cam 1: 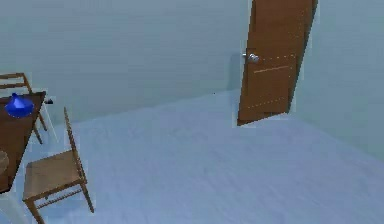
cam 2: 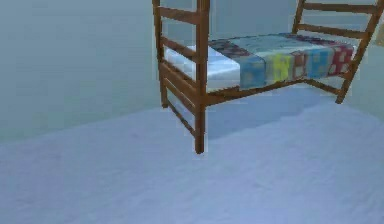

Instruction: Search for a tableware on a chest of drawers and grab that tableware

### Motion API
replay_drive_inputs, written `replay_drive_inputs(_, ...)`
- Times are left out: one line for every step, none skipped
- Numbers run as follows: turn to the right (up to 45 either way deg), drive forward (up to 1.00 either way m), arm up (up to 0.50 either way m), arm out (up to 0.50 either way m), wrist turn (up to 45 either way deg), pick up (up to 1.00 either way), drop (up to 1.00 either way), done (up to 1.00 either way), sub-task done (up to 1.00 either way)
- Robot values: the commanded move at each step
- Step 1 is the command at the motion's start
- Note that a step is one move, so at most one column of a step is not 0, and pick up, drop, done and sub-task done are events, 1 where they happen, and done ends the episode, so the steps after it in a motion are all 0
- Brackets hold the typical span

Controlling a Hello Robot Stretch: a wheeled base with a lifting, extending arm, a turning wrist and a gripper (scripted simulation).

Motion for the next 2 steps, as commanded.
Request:
replay_drive_inputs(0.0,1.0,0.0,0.0,0.0,0.0,0.0,0.0,0.0)
replay_drive_inputs(0.0,1.0,0.0,0.0,0.0,0.0,0.0,0.0,0.0)
